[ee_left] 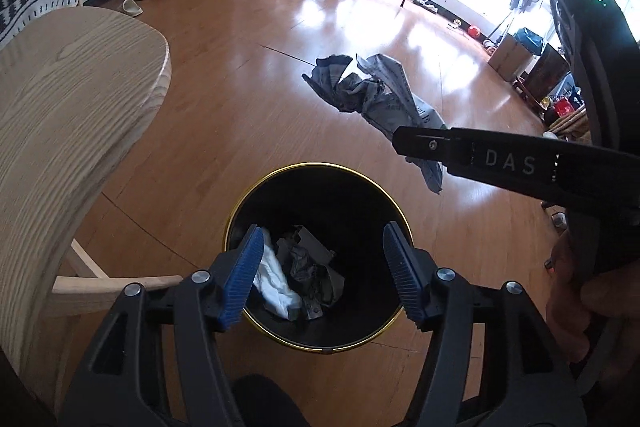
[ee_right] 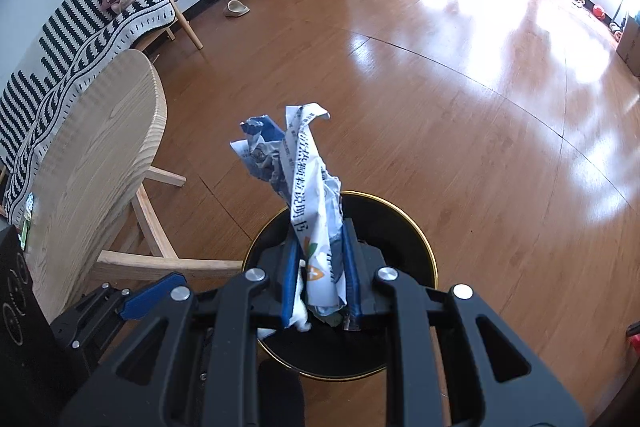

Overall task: Collect trash
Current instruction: 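Carry both items to the black bin and open both tools to drop them, then return both tools from the bin to the table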

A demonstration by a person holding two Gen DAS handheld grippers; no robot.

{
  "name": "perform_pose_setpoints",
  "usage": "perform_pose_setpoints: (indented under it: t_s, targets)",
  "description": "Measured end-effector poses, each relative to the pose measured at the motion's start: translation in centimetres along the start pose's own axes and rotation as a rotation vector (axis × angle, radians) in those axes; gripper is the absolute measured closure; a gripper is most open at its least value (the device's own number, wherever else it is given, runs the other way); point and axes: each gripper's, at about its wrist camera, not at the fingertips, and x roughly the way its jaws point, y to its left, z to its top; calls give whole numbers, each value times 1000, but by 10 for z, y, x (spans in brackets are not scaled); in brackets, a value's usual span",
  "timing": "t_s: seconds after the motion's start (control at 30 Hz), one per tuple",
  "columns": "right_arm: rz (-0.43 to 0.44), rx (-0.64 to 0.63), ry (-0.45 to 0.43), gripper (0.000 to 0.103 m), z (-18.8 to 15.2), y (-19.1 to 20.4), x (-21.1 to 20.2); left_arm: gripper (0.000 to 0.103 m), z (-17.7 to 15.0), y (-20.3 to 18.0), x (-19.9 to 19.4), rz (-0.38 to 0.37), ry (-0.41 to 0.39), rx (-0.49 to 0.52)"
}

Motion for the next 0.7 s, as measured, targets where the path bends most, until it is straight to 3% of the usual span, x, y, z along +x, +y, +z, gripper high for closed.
perform_pose_setpoints:
  t_s: [0.3, 0.43, 0.53, 0.6, 0.7]
  targets:
    - [-10, -27, 35, 82, -3, 1, 4, 40, 3, 15, -20, 25, -43, -41]
    - [-10, -36, 51, 81, -5, 0, 3, 34, 5, 23, -33, 31, -68, -67]
    - [-21, -47, 46, 69, -4, 3, 0, 31, 5, 31, -48, 41, -93, -77]
    - [-29, -51, 34, 47, -5, 4, -3, 29, 6, 36, -58, 51, -112, -86]
    - [-24, -55, 25, 47, -4, 11, -7, 29, 4, 48, -75, 66, -138, -109]
